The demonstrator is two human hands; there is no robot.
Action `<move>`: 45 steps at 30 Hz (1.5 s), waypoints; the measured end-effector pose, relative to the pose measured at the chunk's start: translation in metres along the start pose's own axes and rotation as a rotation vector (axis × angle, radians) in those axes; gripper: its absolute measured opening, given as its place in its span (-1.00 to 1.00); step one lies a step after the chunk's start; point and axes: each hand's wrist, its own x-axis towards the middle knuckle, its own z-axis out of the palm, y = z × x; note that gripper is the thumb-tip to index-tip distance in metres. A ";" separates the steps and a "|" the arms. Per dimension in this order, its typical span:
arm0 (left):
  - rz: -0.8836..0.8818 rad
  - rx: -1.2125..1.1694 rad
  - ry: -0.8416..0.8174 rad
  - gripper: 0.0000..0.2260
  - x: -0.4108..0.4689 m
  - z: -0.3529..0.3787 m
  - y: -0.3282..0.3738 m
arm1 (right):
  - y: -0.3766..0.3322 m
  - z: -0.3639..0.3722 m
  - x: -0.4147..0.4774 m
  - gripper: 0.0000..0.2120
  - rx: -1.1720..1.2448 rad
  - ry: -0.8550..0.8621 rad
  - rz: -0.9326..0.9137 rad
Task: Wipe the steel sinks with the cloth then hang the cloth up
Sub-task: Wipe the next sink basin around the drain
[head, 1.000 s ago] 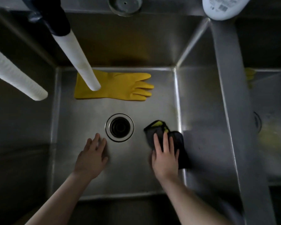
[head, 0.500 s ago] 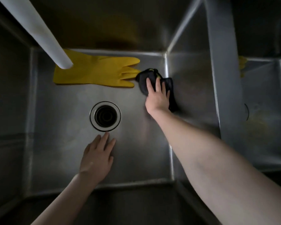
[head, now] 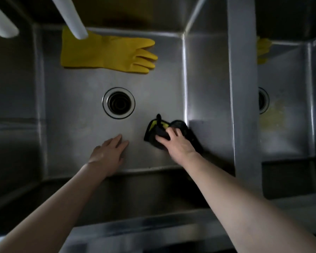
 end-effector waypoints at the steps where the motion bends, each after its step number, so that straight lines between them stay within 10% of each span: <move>1: 0.006 -0.002 -0.041 -0.41 -0.005 0.001 0.000 | -0.003 0.006 -0.010 -0.35 -0.035 -0.070 -0.050; 17: -0.024 0.011 -0.158 -0.39 -0.032 0.002 -0.049 | -0.082 0.023 0.010 -0.58 -0.248 -0.223 -0.598; 35: 0.050 -0.040 -0.069 -0.40 -0.049 -0.020 0.002 | -0.016 0.016 -0.034 -0.39 -0.210 -0.384 -0.258; 45: 0.018 -0.078 -0.017 -0.46 -0.085 -0.028 -0.008 | -0.068 0.013 -0.013 -0.57 0.045 -0.360 -0.423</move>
